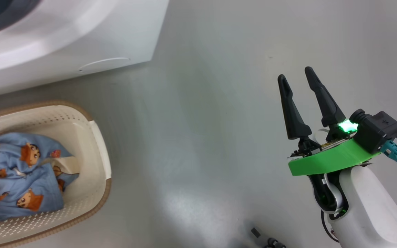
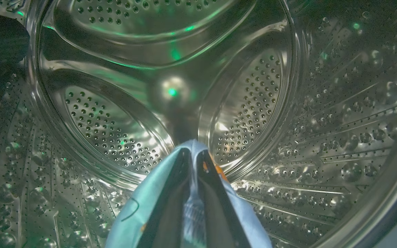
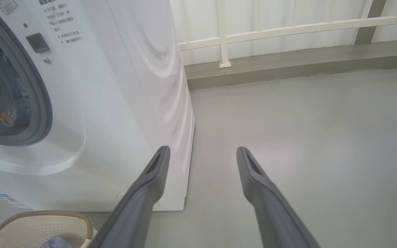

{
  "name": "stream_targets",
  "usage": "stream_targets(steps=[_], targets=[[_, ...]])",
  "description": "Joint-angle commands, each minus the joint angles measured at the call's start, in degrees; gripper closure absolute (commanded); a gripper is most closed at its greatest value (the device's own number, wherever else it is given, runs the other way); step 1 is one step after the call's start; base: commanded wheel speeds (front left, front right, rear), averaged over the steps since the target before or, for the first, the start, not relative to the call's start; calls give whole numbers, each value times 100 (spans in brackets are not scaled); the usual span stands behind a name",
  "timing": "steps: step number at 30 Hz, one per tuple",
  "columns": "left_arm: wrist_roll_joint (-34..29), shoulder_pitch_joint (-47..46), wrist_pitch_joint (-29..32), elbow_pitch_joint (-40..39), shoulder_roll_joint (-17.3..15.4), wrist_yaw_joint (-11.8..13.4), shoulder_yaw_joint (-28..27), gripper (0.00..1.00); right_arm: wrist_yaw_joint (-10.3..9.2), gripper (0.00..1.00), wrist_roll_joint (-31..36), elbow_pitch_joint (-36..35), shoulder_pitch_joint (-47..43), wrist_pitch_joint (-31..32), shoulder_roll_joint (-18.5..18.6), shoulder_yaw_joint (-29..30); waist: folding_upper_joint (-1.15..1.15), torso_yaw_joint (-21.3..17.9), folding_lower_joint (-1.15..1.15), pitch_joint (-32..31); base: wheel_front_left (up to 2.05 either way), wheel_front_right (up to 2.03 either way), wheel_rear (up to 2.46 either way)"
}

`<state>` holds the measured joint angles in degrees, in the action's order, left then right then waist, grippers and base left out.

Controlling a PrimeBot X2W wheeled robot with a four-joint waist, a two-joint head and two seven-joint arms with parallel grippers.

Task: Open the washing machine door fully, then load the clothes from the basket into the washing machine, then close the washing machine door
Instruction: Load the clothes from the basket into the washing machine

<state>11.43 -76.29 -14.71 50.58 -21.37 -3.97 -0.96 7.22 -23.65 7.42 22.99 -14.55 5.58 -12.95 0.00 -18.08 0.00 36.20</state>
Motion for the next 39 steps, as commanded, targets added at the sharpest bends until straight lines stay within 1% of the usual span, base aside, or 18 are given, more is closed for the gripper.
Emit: stream_targets(steps=[1,7,14,20,27,32,34,39], targets=[[-100,149,-29,-271,-292,22,-94,100,26,0,-38,-125,-30,-45,0,-127,0,-81,0,60,0,0,0],[-262,350,-29,-63,-279,9,-133,100,26,0,-40,-119,-44,-45,-25,-175,0,-148,0,71,0,0,0],[-378,219,-29,218,-418,5,-194,100,26,0,-54,-122,-14,-45,-51,-296,0,-275,0,97,0,0,0],[-348,26,-29,411,-539,13,-326,100,26,0,-73,-135,-72,-45,-63,-417,0,-434,0,110,0,0,0],[-350,-109,-29,222,-675,38,-472,100,26,0,-95,-151,-113,-45,-68,-512,0,-589,0,133,0,0,0],[-438,-58,-29,-359,-730,67,-586,100,26,0,-105,-181,-129,-45,-69,-555,0,-683,0,178,0,0,0],[-479,45,-29,-448,-722,75,-621,100,26,0,-102,-188,-139,-45,-74,-566,0,-704,0,184,0,0,0],[-567,237,-29,119,-720,54,-588,100,26,0,-94,-175,-200,-45,-94,-608,0,-726,0,143,0,0,0]])
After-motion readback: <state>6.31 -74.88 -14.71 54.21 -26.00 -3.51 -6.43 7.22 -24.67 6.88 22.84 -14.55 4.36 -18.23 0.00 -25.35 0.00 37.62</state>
